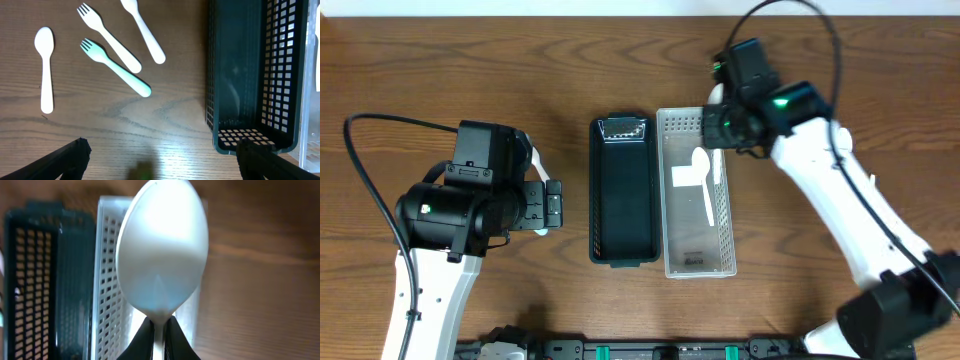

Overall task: Pack container
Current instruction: 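Place the second spoon into the white tray and release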

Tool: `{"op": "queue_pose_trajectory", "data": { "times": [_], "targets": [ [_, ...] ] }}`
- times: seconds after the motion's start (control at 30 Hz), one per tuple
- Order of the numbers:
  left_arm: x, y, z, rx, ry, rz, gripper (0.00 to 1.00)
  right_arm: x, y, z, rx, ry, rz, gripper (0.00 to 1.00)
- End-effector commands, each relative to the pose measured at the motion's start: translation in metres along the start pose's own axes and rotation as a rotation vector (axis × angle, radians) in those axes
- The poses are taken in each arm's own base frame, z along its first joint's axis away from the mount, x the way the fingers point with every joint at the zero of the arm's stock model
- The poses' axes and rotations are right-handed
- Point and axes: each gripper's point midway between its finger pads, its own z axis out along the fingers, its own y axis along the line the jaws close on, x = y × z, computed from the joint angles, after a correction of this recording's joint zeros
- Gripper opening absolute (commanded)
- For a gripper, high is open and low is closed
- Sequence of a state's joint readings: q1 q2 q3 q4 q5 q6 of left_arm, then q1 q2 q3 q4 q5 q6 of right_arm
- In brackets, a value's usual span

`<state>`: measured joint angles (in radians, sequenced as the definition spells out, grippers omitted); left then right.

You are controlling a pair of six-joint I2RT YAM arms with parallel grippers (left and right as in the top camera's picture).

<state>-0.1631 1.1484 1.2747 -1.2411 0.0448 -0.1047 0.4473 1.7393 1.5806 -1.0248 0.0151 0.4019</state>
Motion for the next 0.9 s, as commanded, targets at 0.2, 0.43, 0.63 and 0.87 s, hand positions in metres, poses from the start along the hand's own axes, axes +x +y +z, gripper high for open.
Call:
{"op": "queue_pose_trajectory", "data": {
  "times": [0.2, 0.43, 0.63, 0.87],
  "targets": [
    [0.002, 0.003, 0.003, -0.014, 0.009, -0.005, 0.96, 0.052, 0.015, 0.091, 0.074, 0.255, -0.059, 0.03],
    [0.002, 0.003, 0.003, -0.014, 0.008, -0.005, 0.96, 0.054, 0.022, 0.092, 0.068, 0.255, -0.107, 0.23],
    [0.002, 0.003, 0.003, -0.014, 0.009, -0.005, 0.96, 0.018, 0.02, 0.046, 0.031, 0.129, -0.11, 0.5],
    [0.002, 0.003, 0.003, -0.014, 0.009, -0.005, 0.96, -0.032, -0.05, -0.039, 0.116, -0.099, 0.046, 0.59]
  ]
}}
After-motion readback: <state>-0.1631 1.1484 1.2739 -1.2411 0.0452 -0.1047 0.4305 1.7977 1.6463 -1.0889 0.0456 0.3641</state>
